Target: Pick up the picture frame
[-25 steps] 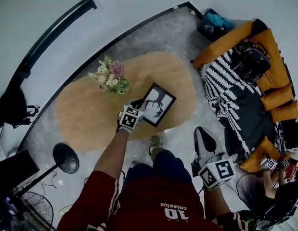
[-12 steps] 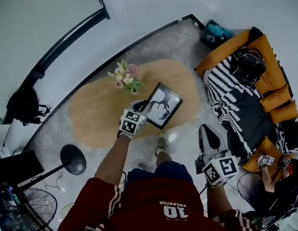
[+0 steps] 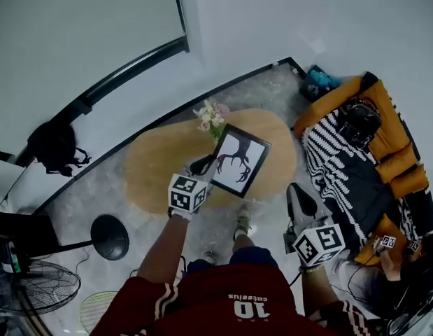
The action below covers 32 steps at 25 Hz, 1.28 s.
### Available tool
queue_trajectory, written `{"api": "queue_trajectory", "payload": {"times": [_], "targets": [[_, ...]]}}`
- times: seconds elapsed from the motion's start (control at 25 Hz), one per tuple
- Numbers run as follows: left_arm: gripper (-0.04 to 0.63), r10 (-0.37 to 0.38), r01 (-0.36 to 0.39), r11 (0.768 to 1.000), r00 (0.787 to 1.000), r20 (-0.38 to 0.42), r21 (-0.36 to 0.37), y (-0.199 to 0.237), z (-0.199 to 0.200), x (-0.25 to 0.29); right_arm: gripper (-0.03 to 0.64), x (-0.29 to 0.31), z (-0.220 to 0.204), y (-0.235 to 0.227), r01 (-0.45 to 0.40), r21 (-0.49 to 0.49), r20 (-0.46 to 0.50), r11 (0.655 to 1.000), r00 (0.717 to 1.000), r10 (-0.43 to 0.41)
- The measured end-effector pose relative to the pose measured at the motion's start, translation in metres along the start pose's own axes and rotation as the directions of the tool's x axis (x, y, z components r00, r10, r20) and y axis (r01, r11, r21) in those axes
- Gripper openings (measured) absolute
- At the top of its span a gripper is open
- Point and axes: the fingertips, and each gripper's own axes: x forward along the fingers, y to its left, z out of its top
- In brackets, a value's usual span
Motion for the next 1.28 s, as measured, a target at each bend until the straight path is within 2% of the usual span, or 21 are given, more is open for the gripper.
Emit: {"api": "queue_trajectory", "payload": {"times": [0.16, 0.32, 0.4, 0.6, 0.68, 0.88, 1.04, 1.12, 1.28], "targets": [[0.071, 0.029, -0.024, 0.999, 0.995, 0.1, -0.048, 0.017, 0.021, -0.081, -0.006, -0.017, 0.011, 0.061, -0.036, -0.04, 0.036, 0.999, 0.999, 0.038], [0.071, 0.089, -0.08, 0.995, 0.979, 0.182, -0.052, 0.006, 0.051, -0.13, -0.006, -0.038, 0.026, 0.072, -0.081, -0.054, 0.061, 0.995, 0.995, 0.084], [0.071, 0.123, -0.115, 0.992, 0.964, 0.234, -0.05, 0.004, 0.068, -0.156, -0.006, -0.044, 0.035, 0.083, -0.111, -0.075, 0.079, 0.991, 0.99, 0.117], [0.071, 0.192, -0.182, 0.981, 0.915, 0.355, -0.062, 0.013, 0.079, -0.272, -0.006, -0.068, 0.035, 0.163, -0.147, -0.141, 0.12, 0.979, 0.979, 0.164], [0.071, 0.211, -0.208, 0.977, 0.895, 0.392, -0.052, 0.006, 0.089, -0.305, -0.006, -0.076, 0.039, 0.177, -0.156, -0.158, 0.136, 0.975, 0.975, 0.178], [0.071, 0.247, -0.254, 0.966, 0.867, 0.433, -0.041, -0.02, 0.102, -0.362, -0.006, -0.088, 0.041, 0.198, -0.196, -0.16, 0.143, 0.967, 0.965, 0.219], [0.072, 0.259, -0.271, 0.962, 0.847, 0.464, -0.041, -0.012, 0.09, -0.423, -0.006, -0.091, 0.027, 0.252, -0.209, -0.18, 0.157, 0.961, 0.959, 0.237], [0.071, 0.275, -0.285, 0.957, 0.832, 0.482, -0.053, -0.011, 0.088, -0.447, -0.006, -0.096, 0.026, 0.268, -0.202, -0.187, 0.171, 0.961, 0.957, 0.234], [0.071, 0.319, -0.333, 0.94, 0.793, 0.52, -0.07, -0.025, 0.099, -0.469, -0.006, -0.11, 0.044, 0.263, -0.187, -0.208, 0.227, 0.96, 0.945, 0.233]]}}
